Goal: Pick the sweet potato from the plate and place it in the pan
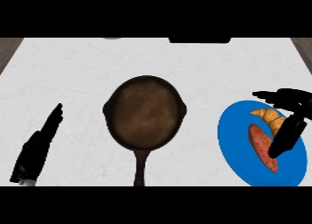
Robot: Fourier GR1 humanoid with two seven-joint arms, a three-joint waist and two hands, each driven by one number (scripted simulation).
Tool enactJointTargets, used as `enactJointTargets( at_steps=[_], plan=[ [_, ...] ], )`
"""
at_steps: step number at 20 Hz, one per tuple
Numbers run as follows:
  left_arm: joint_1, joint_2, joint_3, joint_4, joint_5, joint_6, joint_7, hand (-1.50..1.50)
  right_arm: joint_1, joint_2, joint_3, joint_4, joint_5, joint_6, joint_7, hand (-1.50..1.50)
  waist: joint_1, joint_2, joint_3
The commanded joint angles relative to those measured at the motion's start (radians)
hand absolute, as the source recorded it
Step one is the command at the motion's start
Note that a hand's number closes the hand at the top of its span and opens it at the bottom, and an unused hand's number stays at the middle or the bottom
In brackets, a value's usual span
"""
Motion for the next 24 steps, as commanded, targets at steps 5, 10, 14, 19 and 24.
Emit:
enactJointTargets(
  at_steps=[5, 10, 14, 19, 24],
  plan=[
    [-0.008, -0.029, 0.004, -0.031, -0.037, 0.002, 0.055, 0.0, 0.014, 0.012, 0.04, 0.01, 0.043, 0.054, 0.128, -1.5, -0.002, 0.0, 0.0],
    [-0.001, -0.042, 0.021, -0.042, -0.03, -0.029, 0.053, 0.0, 0.066, 0.019, 0.056, 0.034, 0.115, 0.062, 0.073, -1.5, -0.004, 0.0, 0.0],
    [-0.029, -0.037, 0.059, -0.014, -0.036, -0.055, 0.066, 0.0, 0.077, 0.024, 0.018, 0.024, 0.09, 0.099, 0.098, -1.5, -0.005, 0.0, 0.0],
    [-0.03, -0.09, 0.035, -0.022, -0.092, -0.03, 0.065, 0.0, 0.049, 0.094, 0.033, 0.056, 0.145, 0.091, 0.135, -1.5, -0.003, 0.0, 0.0],
    [0.011, -0.09, 0.051, -0.02, -0.107, -0.068, 0.038, 0.0, 0.108, 0.132, 0.038, 0.092, 0.251, 0.076, 0.038, -1.5, -0.002, 0.0, 0.001]
  ],
)
